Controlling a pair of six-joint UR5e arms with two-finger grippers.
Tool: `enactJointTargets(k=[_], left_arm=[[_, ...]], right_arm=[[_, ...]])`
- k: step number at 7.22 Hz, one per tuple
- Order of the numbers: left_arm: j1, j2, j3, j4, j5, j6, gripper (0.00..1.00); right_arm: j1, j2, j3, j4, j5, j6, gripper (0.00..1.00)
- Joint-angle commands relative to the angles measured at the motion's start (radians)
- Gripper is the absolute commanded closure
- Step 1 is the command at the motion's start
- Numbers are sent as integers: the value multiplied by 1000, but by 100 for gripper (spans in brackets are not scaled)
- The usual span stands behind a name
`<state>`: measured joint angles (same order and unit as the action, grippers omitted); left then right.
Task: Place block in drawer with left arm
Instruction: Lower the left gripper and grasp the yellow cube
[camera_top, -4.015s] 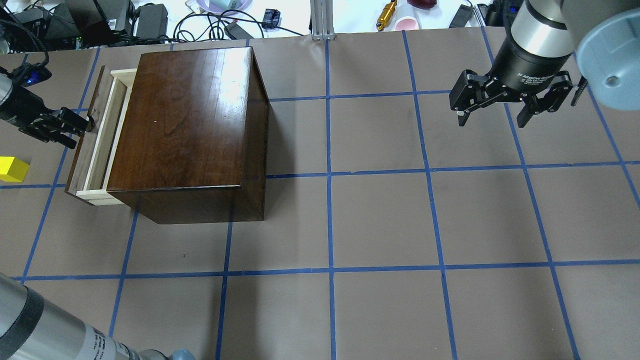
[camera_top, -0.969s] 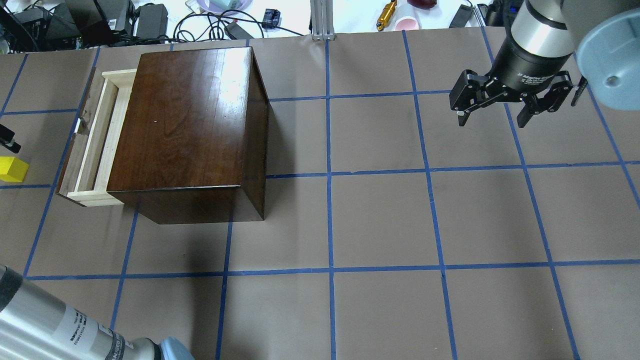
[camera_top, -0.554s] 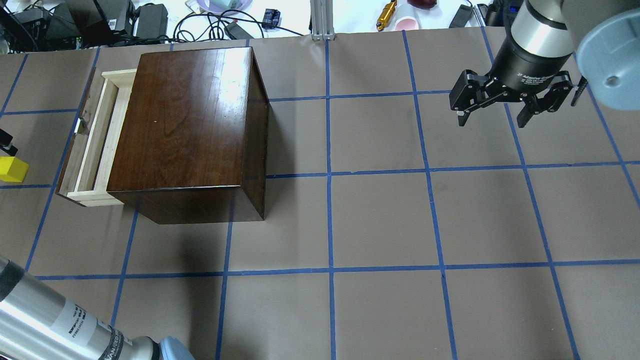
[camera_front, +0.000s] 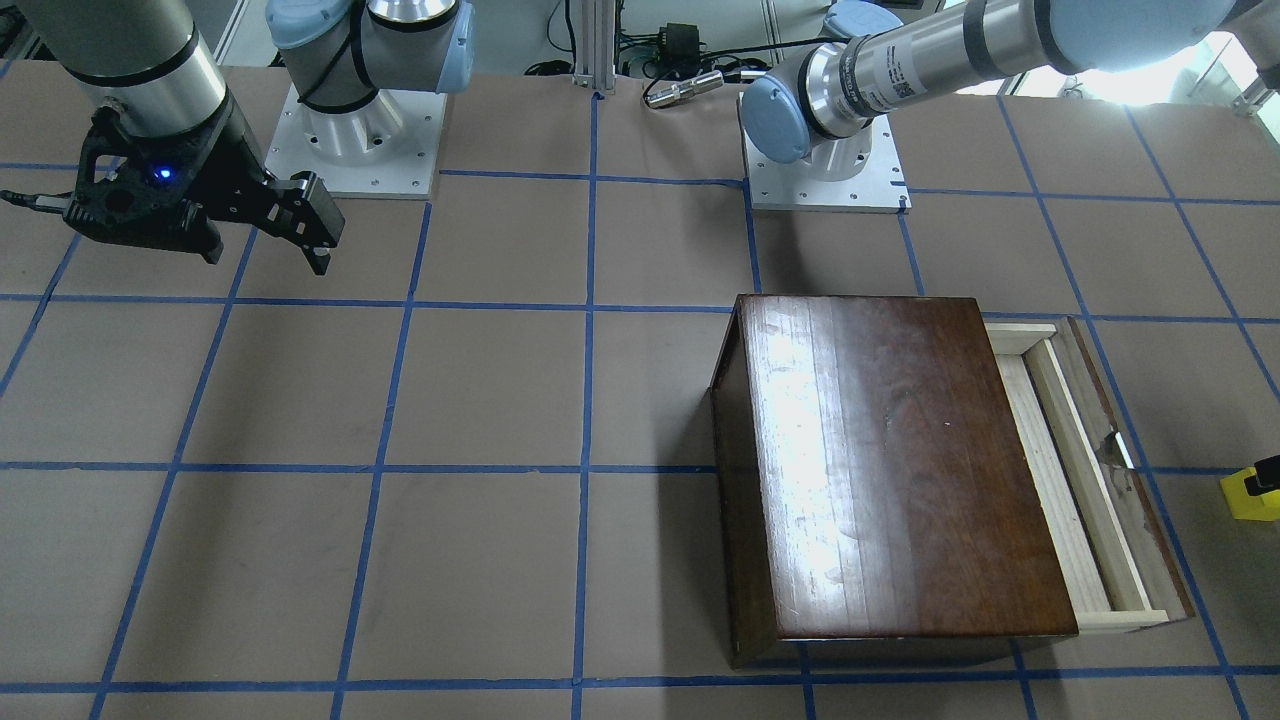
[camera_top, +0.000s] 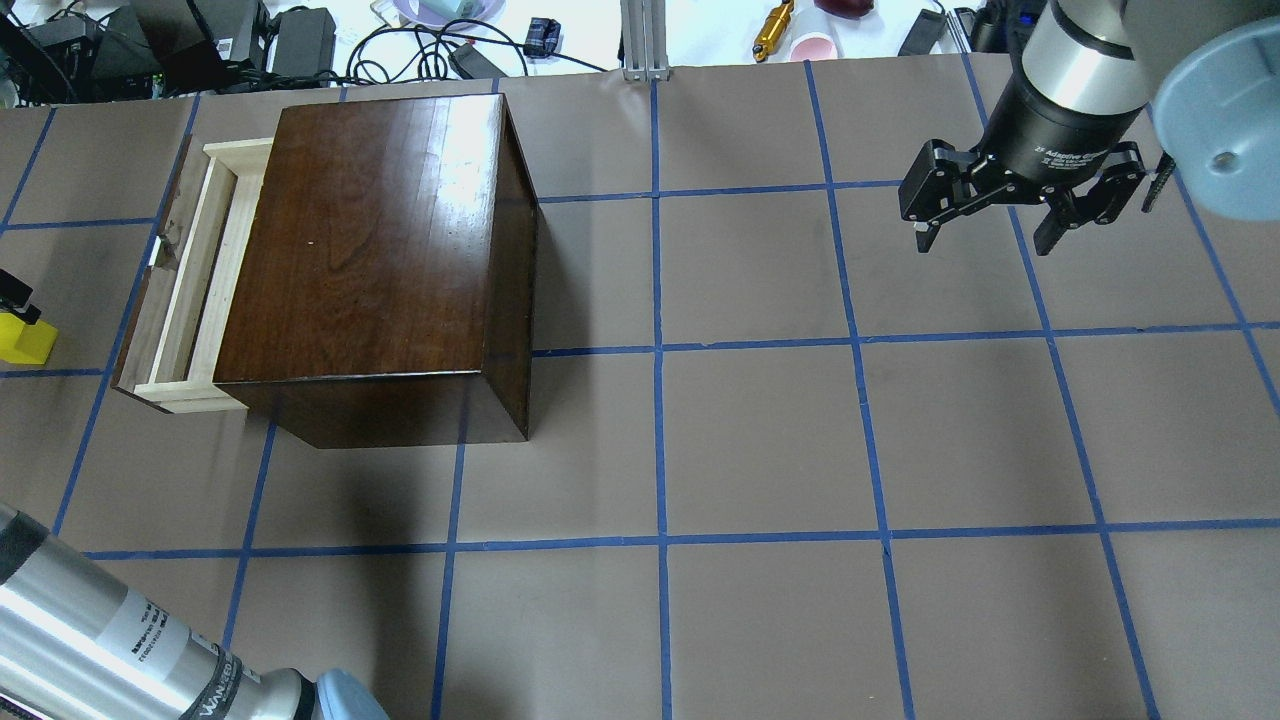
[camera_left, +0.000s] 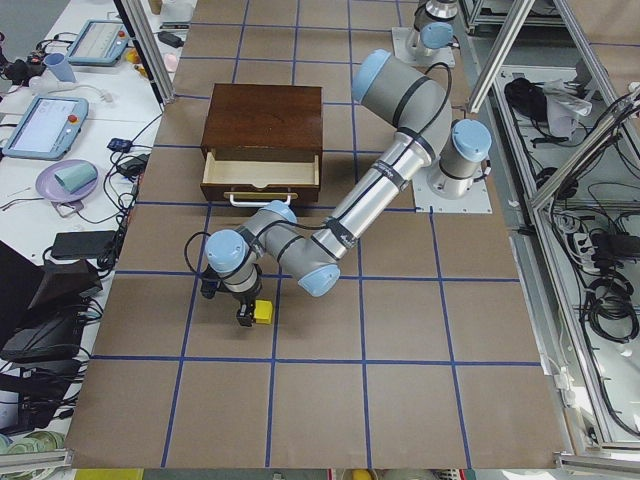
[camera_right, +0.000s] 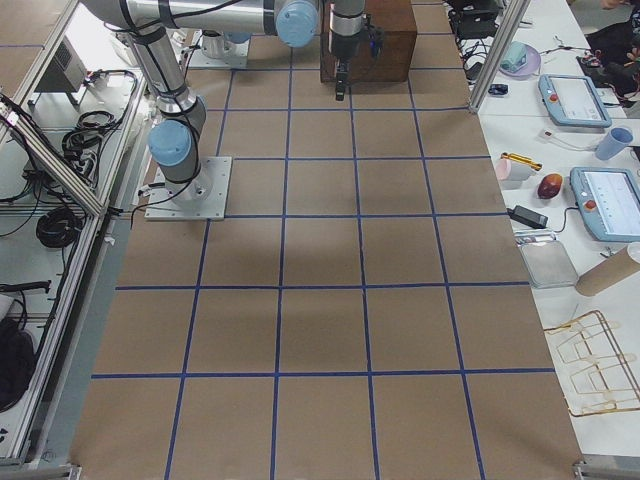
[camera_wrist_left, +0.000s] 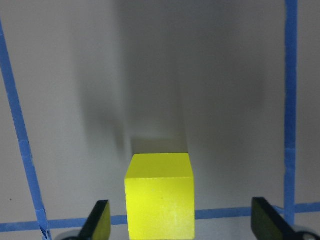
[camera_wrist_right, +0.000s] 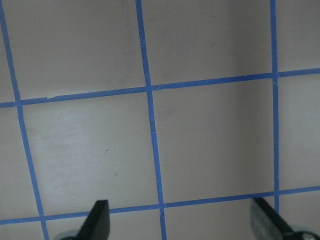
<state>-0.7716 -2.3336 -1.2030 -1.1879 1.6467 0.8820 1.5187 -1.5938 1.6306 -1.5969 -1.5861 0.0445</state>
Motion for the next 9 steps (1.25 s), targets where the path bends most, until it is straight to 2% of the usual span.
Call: enactJointTargets(k=[1, 3, 4, 5, 6, 7, 8, 9], left_arm=[[8, -30, 0, 19, 16, 15, 0], [8, -39, -1, 22, 15, 17, 0], [8, -42, 0, 22, 13, 21, 18], [8, -43, 0, 22, 12, 29, 44], [8, -43, 0, 21, 12, 40, 56], [8, -38, 0, 21, 12, 49, 59], [8, -27, 0, 19, 13, 52, 70], [6, -20, -1, 13, 13, 52, 71]], right_arm=[[0, 0, 0, 0, 0, 0, 0], [0, 0, 0, 0, 0, 0, 0], [0, 0, 0, 0, 0, 0, 0], [0, 0, 0, 0, 0, 0, 0], [0, 0, 0, 0, 0, 0, 0], [0, 0, 0, 0, 0, 0, 0], [0, 0, 0, 0, 0, 0, 0], [0, 0, 0, 0, 0, 0, 0]])
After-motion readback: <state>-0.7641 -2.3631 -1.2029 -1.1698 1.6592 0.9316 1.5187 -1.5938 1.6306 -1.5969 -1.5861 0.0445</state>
